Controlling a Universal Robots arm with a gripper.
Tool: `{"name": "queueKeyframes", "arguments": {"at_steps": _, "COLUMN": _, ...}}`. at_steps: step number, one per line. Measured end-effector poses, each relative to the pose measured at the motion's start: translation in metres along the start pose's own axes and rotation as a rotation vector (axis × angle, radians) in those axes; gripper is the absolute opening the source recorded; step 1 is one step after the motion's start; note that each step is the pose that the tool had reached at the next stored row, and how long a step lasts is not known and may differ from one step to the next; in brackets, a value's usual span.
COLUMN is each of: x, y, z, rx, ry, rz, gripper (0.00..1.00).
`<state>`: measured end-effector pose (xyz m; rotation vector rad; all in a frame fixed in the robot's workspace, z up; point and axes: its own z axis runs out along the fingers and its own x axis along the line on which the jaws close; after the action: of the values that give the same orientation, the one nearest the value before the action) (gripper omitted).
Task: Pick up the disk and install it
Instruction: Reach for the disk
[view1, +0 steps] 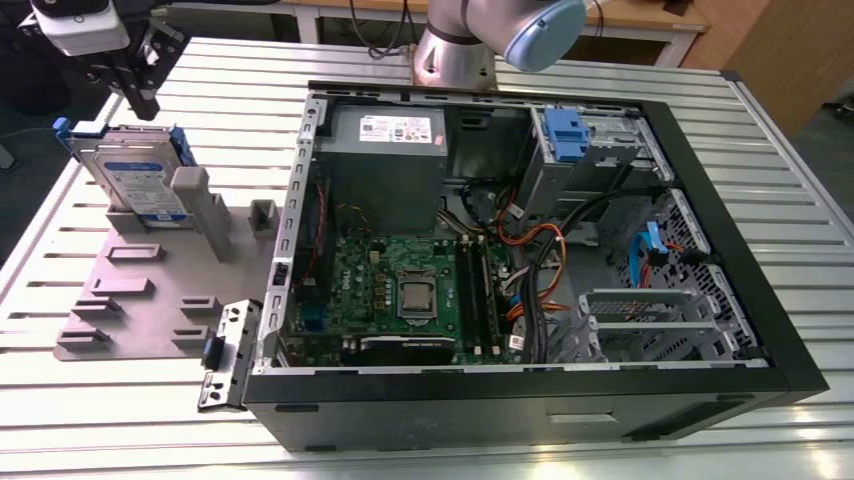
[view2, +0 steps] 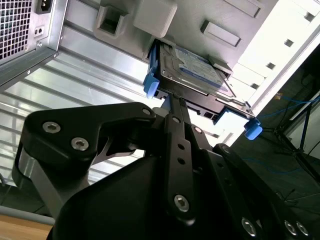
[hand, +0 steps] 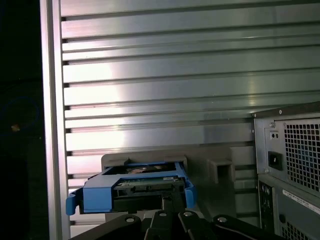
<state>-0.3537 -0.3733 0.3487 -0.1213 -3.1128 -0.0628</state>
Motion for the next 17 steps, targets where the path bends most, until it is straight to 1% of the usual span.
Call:
{"name": "queueKeyframes", "arguments": {"at_steps": 4, "x": 0.0004, "y": 0.0000, "z": 0.0001, "rx": 0.0001, "ry": 0.0000, "rz": -0.001, "gripper": 0.11}}
{"name": "queueKeyframes", "arguments": {"at_steps": 7, "x": 0.0042, "y": -0.0003, "z": 0.0007, "rx": 0.0003, "ry": 0.0003, "rz": -0.010, "gripper": 0.11}}
{"name": "queueKeyframes", "arguments": {"at_steps": 9, "x": 0.0069, "y": -0.0006, "z": 0.0012, "rx": 0.0017, "ry": 0.0007, "rz": -0.020, "gripper": 0.11}}
{"name": "queueKeyframes", "arguments": {"at_steps": 11, "x": 0.0080, "y": -0.0006, "z": 0.0018, "rx": 0.0075, "ry": 0.0005, "rz": -0.029, "gripper": 0.11}}
{"name": "queueKeyframes", "arguments": {"at_steps": 15, "x": 0.0087, "y": -0.0009, "z": 0.0040, "rx": 0.0217, "ry": 0.0005, "rz": -0.053, "gripper": 0.11}}
{"name": "queueKeyframes", "arguments": {"at_steps": 17, "x": 0.0088, "y": -0.0009, "z": 0.0050, "rx": 0.0247, "ry": 0.0002, "rz": -0.065, "gripper": 0.11}}
